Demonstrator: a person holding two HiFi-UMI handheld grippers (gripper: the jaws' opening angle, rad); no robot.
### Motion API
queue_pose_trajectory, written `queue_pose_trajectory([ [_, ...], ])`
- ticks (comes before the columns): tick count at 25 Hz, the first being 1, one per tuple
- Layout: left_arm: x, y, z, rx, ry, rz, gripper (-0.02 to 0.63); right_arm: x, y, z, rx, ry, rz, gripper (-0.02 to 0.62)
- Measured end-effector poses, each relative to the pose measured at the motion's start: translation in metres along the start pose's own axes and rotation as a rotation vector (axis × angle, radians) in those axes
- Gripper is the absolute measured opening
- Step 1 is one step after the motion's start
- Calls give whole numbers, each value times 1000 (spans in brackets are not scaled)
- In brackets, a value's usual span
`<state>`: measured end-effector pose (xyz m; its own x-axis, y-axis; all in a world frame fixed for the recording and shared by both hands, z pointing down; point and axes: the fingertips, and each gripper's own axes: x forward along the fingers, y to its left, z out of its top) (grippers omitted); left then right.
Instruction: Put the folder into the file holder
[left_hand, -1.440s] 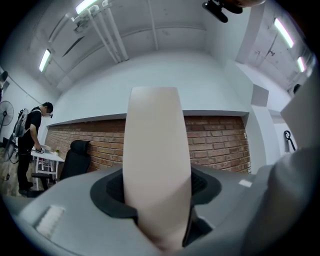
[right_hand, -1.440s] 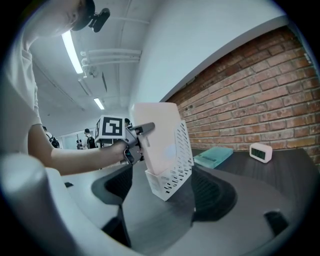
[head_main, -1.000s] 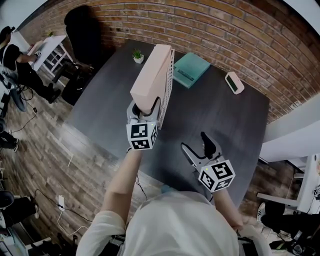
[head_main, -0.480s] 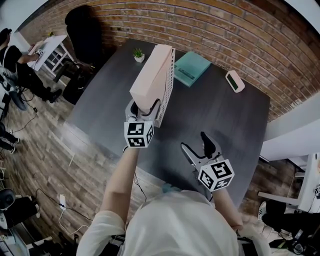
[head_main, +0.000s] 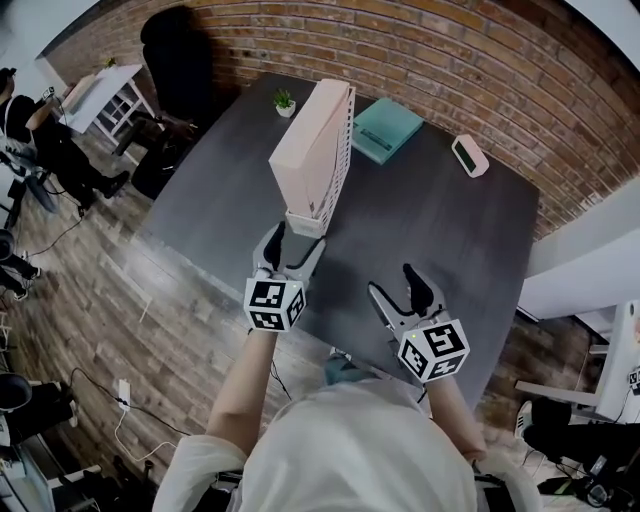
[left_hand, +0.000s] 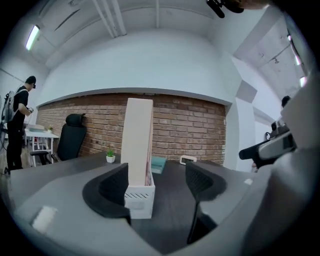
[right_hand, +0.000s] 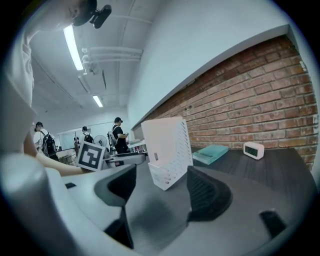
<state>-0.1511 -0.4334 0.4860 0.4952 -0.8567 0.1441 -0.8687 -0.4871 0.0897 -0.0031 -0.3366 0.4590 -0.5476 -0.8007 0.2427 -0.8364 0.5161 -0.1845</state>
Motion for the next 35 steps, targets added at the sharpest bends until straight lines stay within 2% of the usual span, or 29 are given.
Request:
queue_pose_trajectory([
  [3, -29, -26, -2, -30, 7, -42, 352, -13, 9, -3, -20, -2, -7, 263],
  [5, -51, -39, -3, -56, 4, -53, 298, -23, 16, -6, -34, -2, -17, 232],
  [7, -72, -51, -2, -90, -1, -59, 282, -34, 22, -9, -46, -4, -29, 199],
  [10, -105, -63, -2, -106, -2, -40, 191, -52, 30, -12, -60, -8, -48, 143],
  [16, -168, -86, -10, -96, 3, 24, 58, -94, 50, -22, -91, -17, -71, 68],
  [18, -187, -95, -15, -98, 9, 38, 32, -110, 58, -27, -99, -26, -74, 42],
  [22, -228, -114, -25, -104, 16, 57, 11, -140, 79, -39, -104, -43, -63, 3],
  [29, -286, -153, -41, -113, 20, 51, 11, -187, 108, -64, -92, -59, -44, 2],
  [35, -311, -173, -47, -125, 17, 47, 11, -217, 127, -76, -121, -61, -34, 2],
])
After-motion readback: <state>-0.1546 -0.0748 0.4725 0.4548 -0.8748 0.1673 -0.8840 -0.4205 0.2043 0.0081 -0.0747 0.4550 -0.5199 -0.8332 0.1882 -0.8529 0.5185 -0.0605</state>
